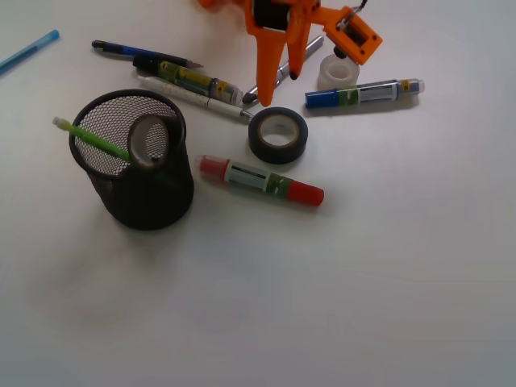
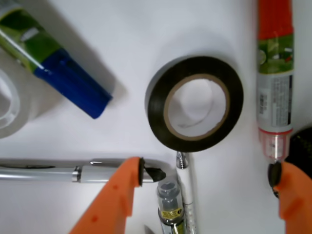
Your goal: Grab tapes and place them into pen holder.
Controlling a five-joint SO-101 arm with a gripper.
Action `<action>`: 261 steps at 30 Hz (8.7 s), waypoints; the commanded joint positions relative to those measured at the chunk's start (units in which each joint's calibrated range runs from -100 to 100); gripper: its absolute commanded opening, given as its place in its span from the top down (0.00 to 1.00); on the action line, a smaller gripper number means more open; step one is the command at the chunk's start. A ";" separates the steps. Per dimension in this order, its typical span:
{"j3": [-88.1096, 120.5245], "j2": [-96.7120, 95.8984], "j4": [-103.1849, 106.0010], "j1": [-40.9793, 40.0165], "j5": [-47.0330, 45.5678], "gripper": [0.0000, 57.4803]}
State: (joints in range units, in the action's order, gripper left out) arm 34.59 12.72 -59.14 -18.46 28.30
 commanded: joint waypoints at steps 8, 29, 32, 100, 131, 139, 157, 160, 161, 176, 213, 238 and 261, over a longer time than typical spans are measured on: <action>9.79 1.09 9.35 -2.66 2.98 0.48; 3.00 -19.65 19.24 -3.78 1.27 0.48; 1.46 -21.35 19.24 -3.71 1.27 0.48; -12.40 1.52 21.95 25.75 -14.41 1.00; -27.71 -2.65 11.72 24.03 -17.24 0.59; -31.60 1.86 -1.41 23.36 -18.17 0.59; -3.07 10.70 -14.79 2.95 15.78 0.59; 0.55 12.48 -11.12 -0.57 19.00 0.59; 1.91 12.57 -9.37 -1.39 19.73 0.59; 10.79 2.71 4.11 -11.18 27.55 0.59; 25.37 -13.19 44.18 -18.21 32.63 0.72; 16.22 6.11 16.70 -10.21 15.43 0.99; -14.39 13.08 9.18 12.52 -19.63 0.99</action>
State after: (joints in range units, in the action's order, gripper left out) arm 26.15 24.56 -54.47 -10.25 12.48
